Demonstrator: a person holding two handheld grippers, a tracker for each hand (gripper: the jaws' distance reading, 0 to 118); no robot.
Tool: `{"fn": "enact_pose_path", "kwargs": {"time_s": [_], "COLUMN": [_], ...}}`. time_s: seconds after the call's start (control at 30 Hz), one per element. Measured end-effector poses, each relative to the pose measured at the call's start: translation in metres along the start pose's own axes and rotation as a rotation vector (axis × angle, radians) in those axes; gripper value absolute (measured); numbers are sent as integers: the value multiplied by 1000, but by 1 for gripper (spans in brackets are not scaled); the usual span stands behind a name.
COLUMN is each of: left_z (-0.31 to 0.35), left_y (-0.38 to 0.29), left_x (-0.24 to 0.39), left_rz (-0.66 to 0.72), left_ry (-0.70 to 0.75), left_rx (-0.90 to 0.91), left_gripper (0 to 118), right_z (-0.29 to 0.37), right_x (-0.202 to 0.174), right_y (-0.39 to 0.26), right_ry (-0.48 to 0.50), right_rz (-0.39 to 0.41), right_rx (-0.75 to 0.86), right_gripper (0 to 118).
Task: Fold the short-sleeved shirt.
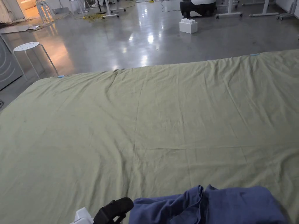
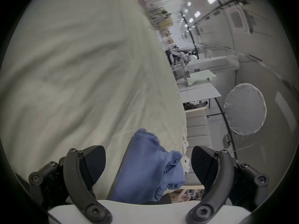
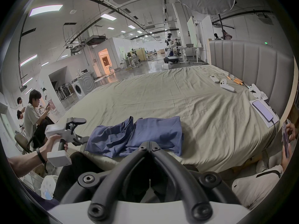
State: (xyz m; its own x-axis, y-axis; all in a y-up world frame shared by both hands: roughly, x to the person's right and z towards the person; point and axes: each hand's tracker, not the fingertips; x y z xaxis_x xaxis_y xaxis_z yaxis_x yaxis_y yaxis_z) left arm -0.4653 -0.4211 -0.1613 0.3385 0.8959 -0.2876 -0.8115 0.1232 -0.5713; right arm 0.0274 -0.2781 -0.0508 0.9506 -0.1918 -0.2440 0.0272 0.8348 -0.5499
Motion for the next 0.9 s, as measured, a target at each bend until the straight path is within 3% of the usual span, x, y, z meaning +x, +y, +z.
{"fn": "enact_pose_path", "kwargs": {"time_s": [0.1,0.13,0.17,0.2,0.27,0.33,0.43,0.57,0.73,0.8,0.9], "left_z": [-22,-30,-34,-37,-42,-34,-15,34,92,85,54], "left_y": [-18,-22,-26,-29,-39,-39,-26,-2,48,64,41], "left_x": [5,7,9,11,15,20,26,48,66,56,89], "left_rz": [-14,-21,-32,-63,-60,11,-81,-84,-303,-307,-324], "left_ry": [-91,-60,-43,1,65,-5,-2,-22,184,172,164], "left_rx": [-51,-54,-60,-61,-60,-41,5,54,114,159,130], "left_gripper": [84,68,45,14,13,13,13,13,13,13,13], "right_z": [3,4,4,5,7,8,8,3,-7,-11,-10], "right_x": [1,2,2,3,4,4,4,1,-2,-8,-12], "right_y": [0,0,0,0,0,0,0,0,-3,-2,-5], "right_ry": [-20,-28,-35,-41,-48,-56,-54,-36,12,22,29], "right_rz": [-2,-4,-6,-8,-13,-12,-16,-18,-27,-29,-35], "right_rx": [-2,-6,-7,-7,-12,-13,-17,-22,-17,-20,-19], "right_gripper": [0,0,0,0,0,0,0,0,0,0,0]}}
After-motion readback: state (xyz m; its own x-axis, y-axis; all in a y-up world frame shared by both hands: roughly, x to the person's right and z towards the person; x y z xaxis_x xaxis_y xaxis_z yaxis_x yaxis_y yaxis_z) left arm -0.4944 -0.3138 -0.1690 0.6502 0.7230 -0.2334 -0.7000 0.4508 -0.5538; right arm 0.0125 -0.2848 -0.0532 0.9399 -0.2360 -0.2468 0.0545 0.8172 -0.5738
